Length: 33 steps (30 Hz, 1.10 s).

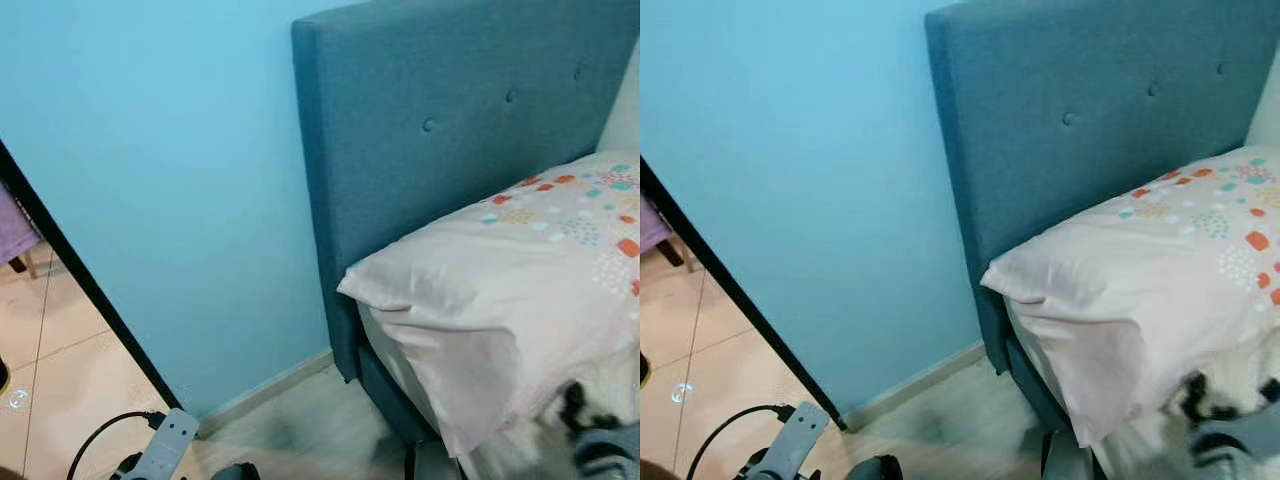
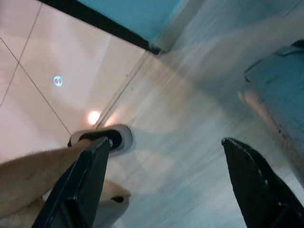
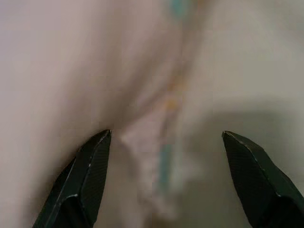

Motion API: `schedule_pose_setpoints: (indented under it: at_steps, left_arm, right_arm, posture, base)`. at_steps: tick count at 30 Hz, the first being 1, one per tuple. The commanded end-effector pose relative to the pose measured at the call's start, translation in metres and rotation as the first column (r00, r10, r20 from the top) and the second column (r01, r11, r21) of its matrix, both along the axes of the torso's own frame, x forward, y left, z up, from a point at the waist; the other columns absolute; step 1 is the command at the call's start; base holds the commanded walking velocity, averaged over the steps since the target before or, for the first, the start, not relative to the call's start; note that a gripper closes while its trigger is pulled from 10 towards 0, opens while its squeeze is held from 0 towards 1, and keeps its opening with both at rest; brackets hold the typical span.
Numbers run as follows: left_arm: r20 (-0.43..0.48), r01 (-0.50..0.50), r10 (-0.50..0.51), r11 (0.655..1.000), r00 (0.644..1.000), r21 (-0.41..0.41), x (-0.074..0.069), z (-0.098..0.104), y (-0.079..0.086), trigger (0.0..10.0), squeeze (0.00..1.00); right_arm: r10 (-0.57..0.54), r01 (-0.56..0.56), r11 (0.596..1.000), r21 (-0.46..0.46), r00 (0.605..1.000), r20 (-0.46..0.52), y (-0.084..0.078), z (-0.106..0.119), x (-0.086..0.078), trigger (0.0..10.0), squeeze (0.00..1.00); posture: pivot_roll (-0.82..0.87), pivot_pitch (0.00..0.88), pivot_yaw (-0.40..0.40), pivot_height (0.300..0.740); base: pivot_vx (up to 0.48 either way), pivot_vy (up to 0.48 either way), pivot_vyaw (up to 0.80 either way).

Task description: Clean up the room

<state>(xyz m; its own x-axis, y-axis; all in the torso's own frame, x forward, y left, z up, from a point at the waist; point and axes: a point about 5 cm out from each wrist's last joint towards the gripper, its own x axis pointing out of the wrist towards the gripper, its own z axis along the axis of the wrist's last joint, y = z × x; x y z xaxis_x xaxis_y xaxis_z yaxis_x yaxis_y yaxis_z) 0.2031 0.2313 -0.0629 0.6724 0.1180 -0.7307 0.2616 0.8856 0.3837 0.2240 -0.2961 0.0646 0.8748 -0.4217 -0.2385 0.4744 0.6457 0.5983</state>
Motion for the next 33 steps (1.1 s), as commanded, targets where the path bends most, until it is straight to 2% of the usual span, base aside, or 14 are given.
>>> schedule_pose_setpoints:
  at_steps: [1,3,6,8,9,15,18,20,22,25,28,30,32,33]
  left_arm:
    - [-0.021,0.014,-0.014,1.0,1.0,0.015,-0.004,-0.002,0.003,10.0,0.0]
    - [-0.026,0.016,-0.015,1.0,1.0,0.02,-0.006,-0.002,0.004,10.0,0.0]
    - [-0.033,0.008,-0.007,1.0,0.999,0.028,-0.009,-0.003,0.009,10.0,0.0]
    - [-0.034,0.006,-0.005,1.0,0.999,0.029,-0.01,-0.003,0.01,10.0,0.0]
    - [-0.033,0.003,-0.002,1.0,0.999,0.029,-0.01,-0.003,0.01,10.0,0.0]
    - [-0.017,-0.006,0.006,1.0,1.0,0.023,-0.007,-0.001,0.008,10.0,0.0]
    - [-0.016,-0.007,0.007,1.0,1.0,0.023,-0.006,-0.001,0.008,10.0,0.0]
    - [-0.021,-0.005,0.005,1.0,1.0,0.021,-0.007,-0.002,0.008,10.0,0.0]
    - [-0.023,-0.003,0.004,1.0,1.0,0.021,-0.007,-0.002,0.007,10.0,0.0]
    - [-0.033,0.01,-0.01,1.0,0.999,0.016,-0.008,-0.004,0.003,10.0,0.0]
    - [-0.035,0.014,-0.013,1.0,0.999,0.015,-0.008,-0.004,0.003,10.0,0.0]
    - [-0.035,0.017,-0.017,1.0,0.999,0.014,-0.007,-0.004,0.002,10.0,0.0]
    - [-0.034,0.021,-0.021,1.0,0.999,0.011,-0.005,-0.003,0.0,10.0,0.0]
    - [-0.034,0.021,-0.021,1.0,0.999,0.011,-0.005,-0.003,0.0,10.0,0.0]
  right_arm:
    - [0.07,-0.073,0.997,0.028,0.992,0.11,0.016,0.014,0.017,10.0,0.0]
    - [0.084,-0.095,0.992,0.08,0.988,0.131,0.023,0.015,0.028,10.0,0.0]
    - [0.122,-0.127,0.985,0.114,0.991,0.049,0.034,0.003,0.042,10.0,0.0]
    - [0.139,-0.143,0.981,0.131,0.99,0.034,0.038,-0.001,0.046,10.0,0.0]
    - [0.198,-0.199,0.964,0.177,0.98,0.026,0.05,-0.007,0.055,10.0,0.0]
    - [0.261,-0.253,0.954,0.159,0.965,-0.033,0.061,-0.012,0.064,10.0,0.0]
    - [0.239,-0.228,0.963,0.142,0.969,-0.064,0.057,-0.014,0.063,10.0,0.0]
    - [0.108,-0.099,0.988,0.118,0.991,-0.077,0.032,-0.013,0.053,10.0,0.0]
    - [0.078,-0.069,0.992,0.107,0.994,-0.076,0.025,-0.012,0.051,10.0,0.0]
    - [-0.005,0.008,0.998,0.057,0.999,-0.044,0.002,-0.002,0.041,10.0,0.0]
    - [-0.024,0.026,0.999,0.045,0.999,-0.04,-0.003,0.0,0.039,10.0,0.0]
    - [-0.051,0.052,0.999,0.015,0.998,-0.048,-0.011,0.002,0.035,10.0,0.0]
    - [-0.116,0.113,0.993,-0.045,0.992,-0.053,-0.028,0.009,0.029,10.0,0.0]
    - [-0.116,0.113,0.993,-0.045,0.992,-0.053,-0.028,0.009,0.029,10.0,0.0]
  posture:
    - [-0.03,0.013,0.133,0.522]
    - [-0.03,0.013,0.133,0.522]
    - [-0.02,0.018,0.132,0.522]
    - [-0.01,0.02,0.129,0.522]
    - [-0.01,0.018,0.126,0.522]
    - [0.01,0.017,0.114,0.522]
    - [0.01,0.017,0.114,0.522]
    - [-0.01,0.013,0.117,0.522]
    - [-0.01,0.013,0.117,0.522]
    - [-0.03,0.005,0.126,0.522]
    - [-0.03,0.005,0.126,0.522]
    - [-0.04,0.002,0.129,0.522]
    - [-0.04,0.0,0.129,0.522]
    - [-0.04,0.0,0.129,0.522]
  base:
    - [0.0,0.0,0.0]
    - [0.0,0.0,0.0]
    - [0.0,0.0,0.0]
    - [0.0,0.0,0.0]
    - [0.0,0.0,0.0]
    - [0.0,0.0,0.0]
    - [0.0,0.0,0.0]
    - [0.0,0.0,0.0]
    - [0.0,0.0,0.0]
    - [0.0,0.0,0.0]
    - [0.0,0.0,0.0]
    - [0.0,0.0,0.0]
    - [0.0,0.0,0.0]
    - [0.0,0.0,0.0]
